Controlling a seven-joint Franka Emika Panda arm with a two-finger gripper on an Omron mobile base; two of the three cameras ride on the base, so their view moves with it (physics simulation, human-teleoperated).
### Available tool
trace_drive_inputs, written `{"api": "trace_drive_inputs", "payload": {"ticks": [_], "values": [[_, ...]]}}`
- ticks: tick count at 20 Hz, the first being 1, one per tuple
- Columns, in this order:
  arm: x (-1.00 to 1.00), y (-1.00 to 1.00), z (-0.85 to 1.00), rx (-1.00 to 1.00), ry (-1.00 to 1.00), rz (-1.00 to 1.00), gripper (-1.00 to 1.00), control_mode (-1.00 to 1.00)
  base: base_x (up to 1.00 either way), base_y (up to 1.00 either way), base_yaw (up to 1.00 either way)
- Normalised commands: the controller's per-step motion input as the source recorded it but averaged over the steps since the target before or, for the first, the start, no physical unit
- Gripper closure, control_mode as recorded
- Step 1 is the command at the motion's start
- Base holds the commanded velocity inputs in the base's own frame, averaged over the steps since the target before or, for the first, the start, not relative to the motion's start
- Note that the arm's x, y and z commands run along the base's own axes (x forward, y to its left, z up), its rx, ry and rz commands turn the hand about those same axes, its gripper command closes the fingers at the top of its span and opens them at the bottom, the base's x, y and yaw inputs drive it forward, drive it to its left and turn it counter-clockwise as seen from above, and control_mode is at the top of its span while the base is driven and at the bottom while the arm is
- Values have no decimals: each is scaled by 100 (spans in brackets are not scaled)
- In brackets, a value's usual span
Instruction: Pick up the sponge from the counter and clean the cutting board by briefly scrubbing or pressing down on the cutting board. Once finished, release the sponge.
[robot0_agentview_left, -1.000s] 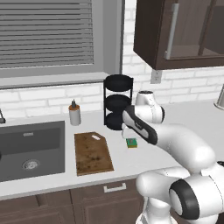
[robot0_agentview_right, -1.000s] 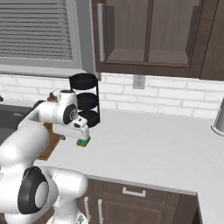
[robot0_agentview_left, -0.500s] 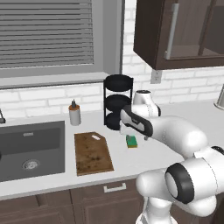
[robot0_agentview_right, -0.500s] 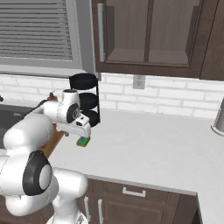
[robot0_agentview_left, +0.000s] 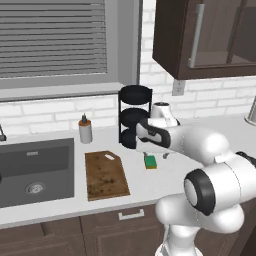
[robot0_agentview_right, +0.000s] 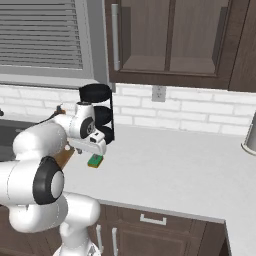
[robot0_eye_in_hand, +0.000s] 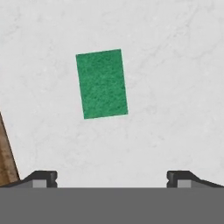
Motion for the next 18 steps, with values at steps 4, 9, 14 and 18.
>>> {"api": "trace_drive_inputs", "payload": {"ticks": [4,9,14,18], "values": [[13,-7,-26,0,0,-2,-100,-100,0,0,0],[13,0,-19,0,0,0,-100,-100,0,0,0],[16,0,-23,0,0,0,-100,-100,0,0,0],[26,0,-17,0,0,0,-100,-100,0,0,0]]}}
